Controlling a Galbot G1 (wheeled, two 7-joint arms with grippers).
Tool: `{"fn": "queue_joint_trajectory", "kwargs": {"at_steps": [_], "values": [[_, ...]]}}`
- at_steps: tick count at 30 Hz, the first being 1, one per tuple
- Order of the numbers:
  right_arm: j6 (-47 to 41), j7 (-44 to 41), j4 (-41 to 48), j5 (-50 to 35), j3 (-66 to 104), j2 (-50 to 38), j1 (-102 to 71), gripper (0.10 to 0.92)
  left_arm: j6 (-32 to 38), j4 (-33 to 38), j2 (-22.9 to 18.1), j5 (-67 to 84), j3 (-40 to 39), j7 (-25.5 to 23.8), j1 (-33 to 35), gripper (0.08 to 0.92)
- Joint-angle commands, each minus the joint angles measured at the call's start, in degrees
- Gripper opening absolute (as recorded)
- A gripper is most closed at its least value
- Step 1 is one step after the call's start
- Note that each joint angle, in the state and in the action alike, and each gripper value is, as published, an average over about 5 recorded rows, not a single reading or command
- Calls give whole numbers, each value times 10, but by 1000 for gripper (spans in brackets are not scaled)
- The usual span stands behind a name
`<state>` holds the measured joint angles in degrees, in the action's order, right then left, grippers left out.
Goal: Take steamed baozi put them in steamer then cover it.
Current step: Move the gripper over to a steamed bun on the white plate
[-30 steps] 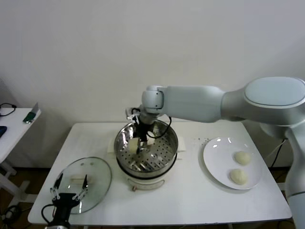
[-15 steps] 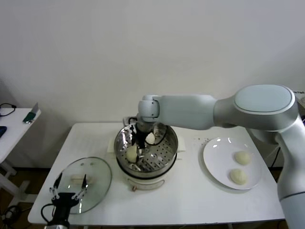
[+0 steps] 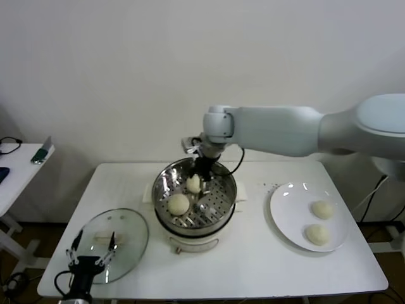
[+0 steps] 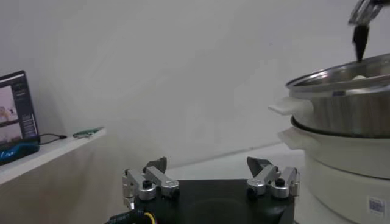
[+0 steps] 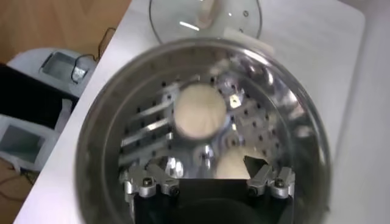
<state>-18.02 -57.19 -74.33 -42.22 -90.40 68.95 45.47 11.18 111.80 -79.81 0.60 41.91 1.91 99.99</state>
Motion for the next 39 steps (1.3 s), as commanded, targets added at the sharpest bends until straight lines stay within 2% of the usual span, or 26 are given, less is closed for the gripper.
{"fn": "queue_joint_trajectory", "kwargs": {"at_steps": [1, 8, 14, 25, 39], "values": [[30, -38, -115, 109, -18, -226, 58, 823, 11, 2, 0, 2, 3, -2, 3, 823], [52, -48, -140, 286, 42, -380, -58, 823, 10, 12, -1, 12, 13, 1, 13, 823], [75, -60, -102, 396, 169, -449, -241, 823, -1, 25, -8, -3, 11, 0, 11, 823], [108, -67, -49, 503, 350, -467, -453, 823, -9, 27, -21, -24, 13, 1, 18, 823], [114, -61, 1, 526, 373, -415, -488, 823, -6, 19, -31, -31, 15, 2, 22, 823]]}}
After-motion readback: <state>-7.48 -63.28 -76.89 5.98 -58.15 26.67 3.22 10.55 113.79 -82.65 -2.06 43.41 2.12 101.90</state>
